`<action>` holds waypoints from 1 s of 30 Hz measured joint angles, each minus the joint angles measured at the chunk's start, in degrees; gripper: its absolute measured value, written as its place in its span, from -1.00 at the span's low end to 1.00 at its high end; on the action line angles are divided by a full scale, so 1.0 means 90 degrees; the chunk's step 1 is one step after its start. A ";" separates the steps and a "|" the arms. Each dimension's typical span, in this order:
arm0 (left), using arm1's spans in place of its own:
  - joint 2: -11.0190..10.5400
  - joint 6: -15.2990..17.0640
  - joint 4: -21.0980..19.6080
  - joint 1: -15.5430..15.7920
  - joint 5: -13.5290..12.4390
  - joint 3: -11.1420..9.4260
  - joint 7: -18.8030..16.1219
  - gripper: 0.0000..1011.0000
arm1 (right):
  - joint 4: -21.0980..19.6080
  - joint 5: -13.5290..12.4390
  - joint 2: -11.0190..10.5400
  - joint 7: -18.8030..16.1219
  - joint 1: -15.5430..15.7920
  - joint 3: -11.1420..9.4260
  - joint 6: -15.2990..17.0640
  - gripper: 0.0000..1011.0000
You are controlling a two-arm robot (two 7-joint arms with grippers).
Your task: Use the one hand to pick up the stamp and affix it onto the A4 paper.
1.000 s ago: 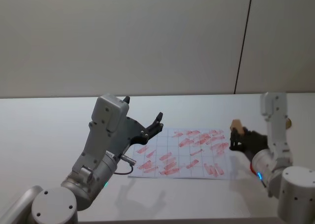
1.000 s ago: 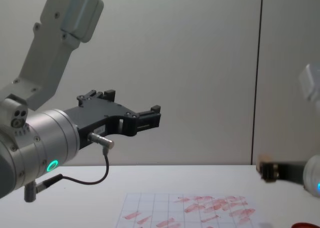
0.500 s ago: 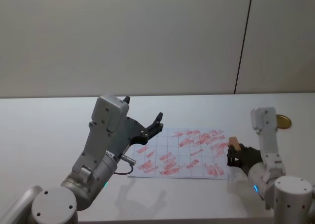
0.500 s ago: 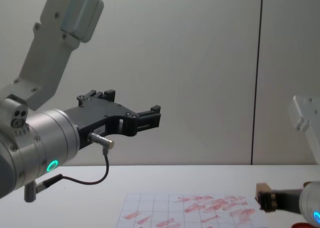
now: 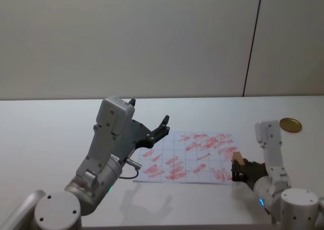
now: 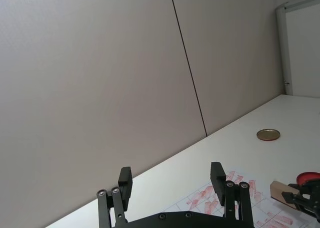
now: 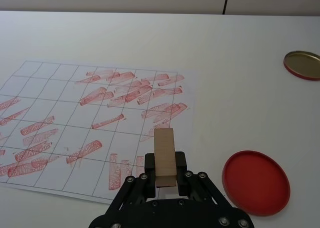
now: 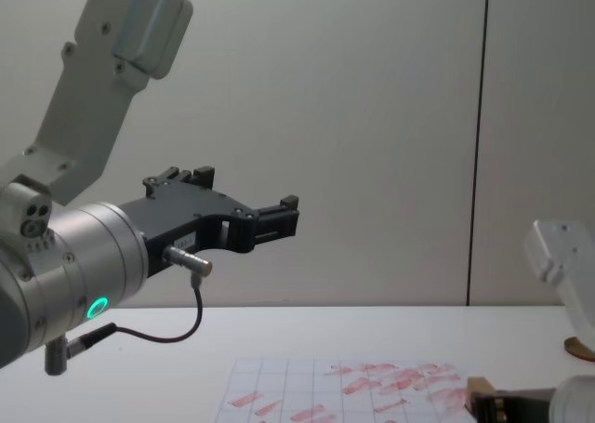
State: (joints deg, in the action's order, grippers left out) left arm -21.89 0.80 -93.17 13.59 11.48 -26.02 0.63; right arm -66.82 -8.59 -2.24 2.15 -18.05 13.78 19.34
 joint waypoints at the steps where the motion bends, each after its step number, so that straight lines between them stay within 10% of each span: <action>1: 0.0000 0.0000 0.0000 0.0000 0.0000 0.0000 0.0000 0.96 | 0.0029 0.0000 0.0003 -0.0011 -0.0008 0.0000 -0.0007 -0.57; 30: 0.0000 0.0000 0.0000 0.0000 0.0000 0.0000 0.0000 0.96 | 0.0813 0.0062 0.0125 -0.0119 -0.0335 -0.0034 0.0022 -0.57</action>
State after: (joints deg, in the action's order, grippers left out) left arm -21.89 0.80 -93.17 13.59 11.48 -26.02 0.63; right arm -59.50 -8.03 -1.11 1.09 -21.06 13.47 19.54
